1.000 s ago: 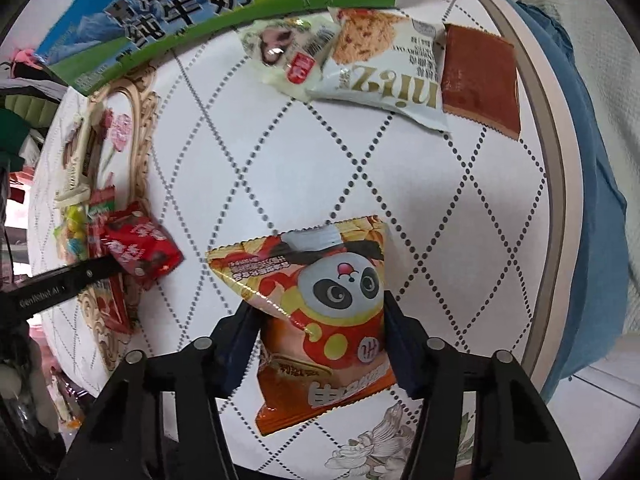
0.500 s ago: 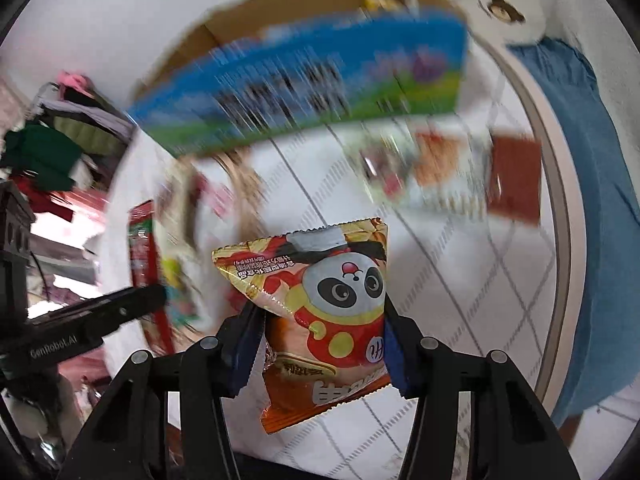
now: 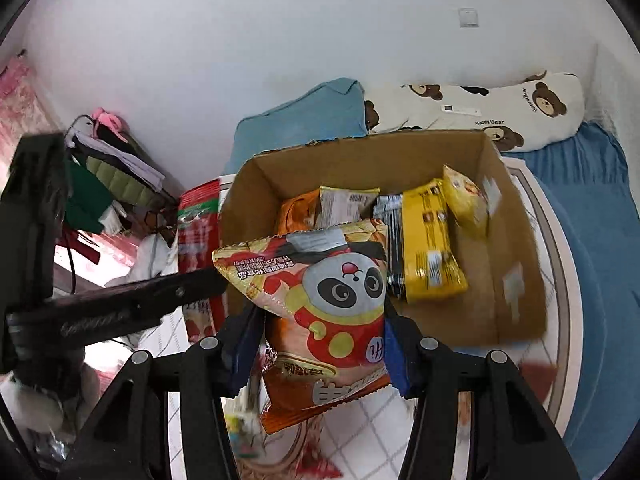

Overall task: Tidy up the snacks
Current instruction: 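Carry both packets into the cardboard box and open both grippers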

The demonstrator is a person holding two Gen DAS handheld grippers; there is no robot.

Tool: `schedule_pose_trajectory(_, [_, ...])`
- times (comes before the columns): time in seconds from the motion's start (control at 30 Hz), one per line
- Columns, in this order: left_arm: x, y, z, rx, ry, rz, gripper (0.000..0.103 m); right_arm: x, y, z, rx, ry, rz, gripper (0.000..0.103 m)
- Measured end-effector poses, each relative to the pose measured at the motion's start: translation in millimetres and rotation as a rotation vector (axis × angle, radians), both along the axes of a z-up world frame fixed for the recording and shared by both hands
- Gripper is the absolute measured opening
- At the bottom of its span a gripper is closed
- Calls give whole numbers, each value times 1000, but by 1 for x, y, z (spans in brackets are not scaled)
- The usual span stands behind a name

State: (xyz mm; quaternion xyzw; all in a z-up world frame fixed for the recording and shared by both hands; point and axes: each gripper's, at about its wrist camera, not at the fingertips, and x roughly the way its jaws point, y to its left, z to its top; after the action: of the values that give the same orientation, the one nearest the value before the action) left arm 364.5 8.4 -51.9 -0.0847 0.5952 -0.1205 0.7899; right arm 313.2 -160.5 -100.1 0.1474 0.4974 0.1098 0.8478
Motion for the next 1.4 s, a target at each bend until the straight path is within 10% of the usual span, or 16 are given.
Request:
schedule_pose_trajectory(0.33, [57,-8,-58,39,175,-1,45,77,17,-69,47,187,13,57])
schedule_pose_trajectory(0.47, [58,-5,-72,8,220,5,61,87,12,-85,59,247,-8,97])
schedule_pose_trajectory(0.63, [54,-4,-75,21,201,8,89,92,3,-93,-33,273,-6,99])
schedule_pose_trajectory(1.4, [2,-16,-41,154,-25,-8,90,49,-22,-69,-258,159,-52,99])
